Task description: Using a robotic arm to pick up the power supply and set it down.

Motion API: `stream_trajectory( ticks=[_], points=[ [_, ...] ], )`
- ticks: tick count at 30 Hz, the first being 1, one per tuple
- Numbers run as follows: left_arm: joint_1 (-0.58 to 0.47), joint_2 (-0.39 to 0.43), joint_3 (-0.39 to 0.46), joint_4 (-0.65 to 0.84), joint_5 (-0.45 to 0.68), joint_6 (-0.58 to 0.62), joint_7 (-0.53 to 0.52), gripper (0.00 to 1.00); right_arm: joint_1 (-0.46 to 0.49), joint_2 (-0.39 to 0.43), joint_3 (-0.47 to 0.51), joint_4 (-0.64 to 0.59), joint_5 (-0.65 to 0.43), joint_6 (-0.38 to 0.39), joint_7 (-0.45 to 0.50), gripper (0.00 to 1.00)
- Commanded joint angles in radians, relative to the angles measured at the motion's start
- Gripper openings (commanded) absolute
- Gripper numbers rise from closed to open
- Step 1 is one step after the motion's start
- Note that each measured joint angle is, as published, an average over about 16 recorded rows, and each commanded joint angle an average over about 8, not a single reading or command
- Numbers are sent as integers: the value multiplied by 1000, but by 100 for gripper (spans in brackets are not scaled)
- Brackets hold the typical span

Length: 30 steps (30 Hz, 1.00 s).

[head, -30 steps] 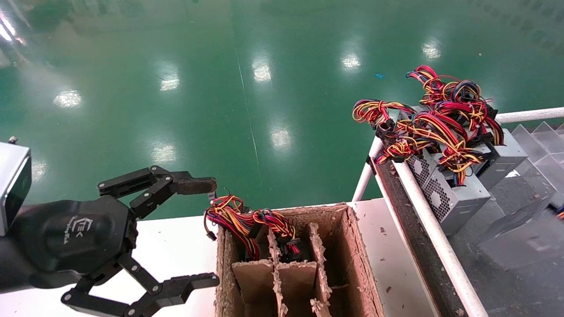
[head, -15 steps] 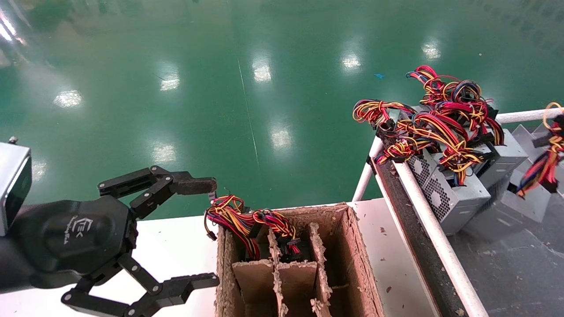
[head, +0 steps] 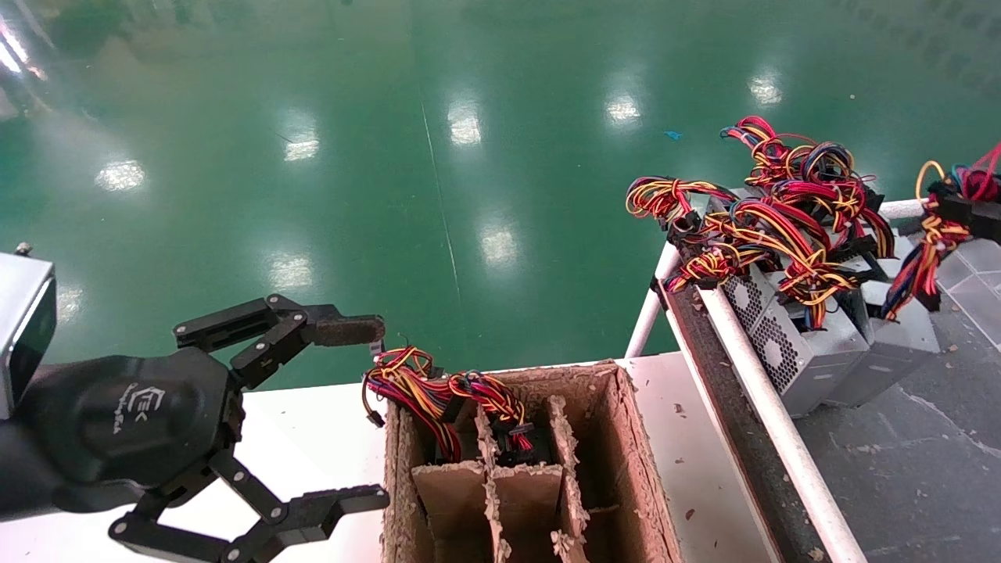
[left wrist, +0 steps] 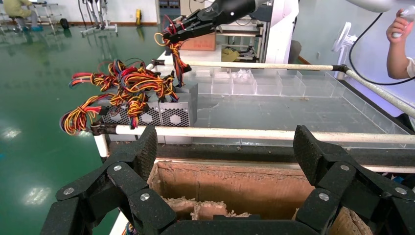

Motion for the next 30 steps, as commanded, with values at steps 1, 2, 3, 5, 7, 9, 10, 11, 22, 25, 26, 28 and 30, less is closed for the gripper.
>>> stream_trajectory(
  ticks=[1,2,3,5,7,9,10,11,22,25,26,28,30],
  points=[
    [0,0,0,0,0,0,0,100,33,-19,-13,-12,-23,-6,12,100],
    [0,0,0,0,0,0,0,100,49,-27,-18,-21,-32,-15,14,100],
    [0,0,0,0,0,0,0,100,66,-34,-24,-32,-41,-26,16,100],
    [0,0,0,0,0,0,0,100,97,-47,-36,-54,-60,-47,18,100],
    [0,0,0,0,0,0,0,100,127,-60,-47,-77,-78,-69,18,100],
    [0,0,0,0,0,0,0,100,155,-71,-57,-99,-94,-89,17,100],
    [0,0,0,0,0,0,0,100,168,-75,-61,-110,-101,-99,16,100],
    [0,0,0,0,0,0,0,100,181,-79,-64,-120,-108,-107,15,100],
    [0,0,0,0,0,0,0,100,263,-112,-52,-214,-67,-218,-34,100],
    [0,0,0,0,0,0,0,100,258,-120,-49,-210,-53,-230,-45,100],
    [0,0,1,0,0,0,0,100,254,-124,-49,-204,-50,-233,-46,100],
    [0,0,1,1,0,0,0,100,243,-130,-48,-190,-39,-240,-48,100],
    [0,0,1,1,0,0,0,100,231,-138,-47,-175,-28,-246,-50,100]
  ],
)
